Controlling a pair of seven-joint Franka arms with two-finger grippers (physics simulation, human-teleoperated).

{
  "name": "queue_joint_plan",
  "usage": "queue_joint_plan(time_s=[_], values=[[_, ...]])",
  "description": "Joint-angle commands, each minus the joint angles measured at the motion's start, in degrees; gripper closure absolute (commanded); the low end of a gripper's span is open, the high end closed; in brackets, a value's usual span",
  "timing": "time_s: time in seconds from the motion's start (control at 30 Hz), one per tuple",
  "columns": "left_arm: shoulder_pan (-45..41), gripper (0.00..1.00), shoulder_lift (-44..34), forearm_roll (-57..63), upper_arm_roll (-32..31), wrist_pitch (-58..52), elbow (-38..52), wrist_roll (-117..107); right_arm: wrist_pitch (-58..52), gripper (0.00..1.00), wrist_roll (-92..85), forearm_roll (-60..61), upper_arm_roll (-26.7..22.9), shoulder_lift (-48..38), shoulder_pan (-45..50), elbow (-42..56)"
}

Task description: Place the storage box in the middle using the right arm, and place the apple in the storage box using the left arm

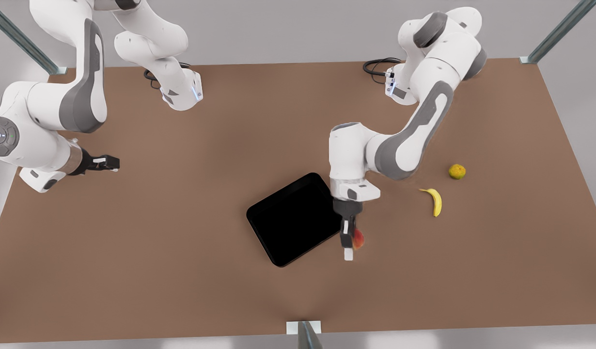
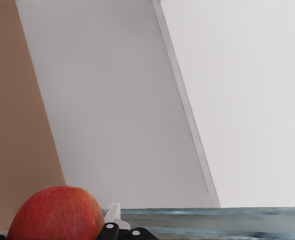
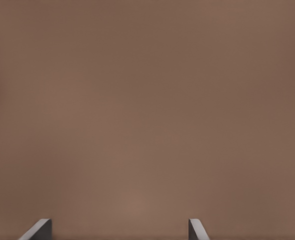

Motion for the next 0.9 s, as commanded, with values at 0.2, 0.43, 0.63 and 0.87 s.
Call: queue_joint_plan(time_s=[0.2,0.43,0.63,0.87], values=[[-13.6,0.76,0.9,-93.5,9.5,1.3,4.5,4.5,-0.4,0.0,0.2,0.0,0.0,0.8,0.0,-0.2],[-15.1,0.0,0.9,-93.5,10.5,1.2,3.8,4.6,-0.5,0.0,0.2,0.2,0.1,1.3,0.1,-0.1],[-14.7,0.0,0.0,-85.7,10.6,0.4,3.7,6.6,-0.4,0.0,0.3,0.3,0.2,1.7,0.2,-0.1],[-2.1,0.0,-5.6,-80.2,10.7,-24.1,3.7,58.6,0.2,0.0,0.3,-0.3,0.3,1.1,0.0,0.8]])
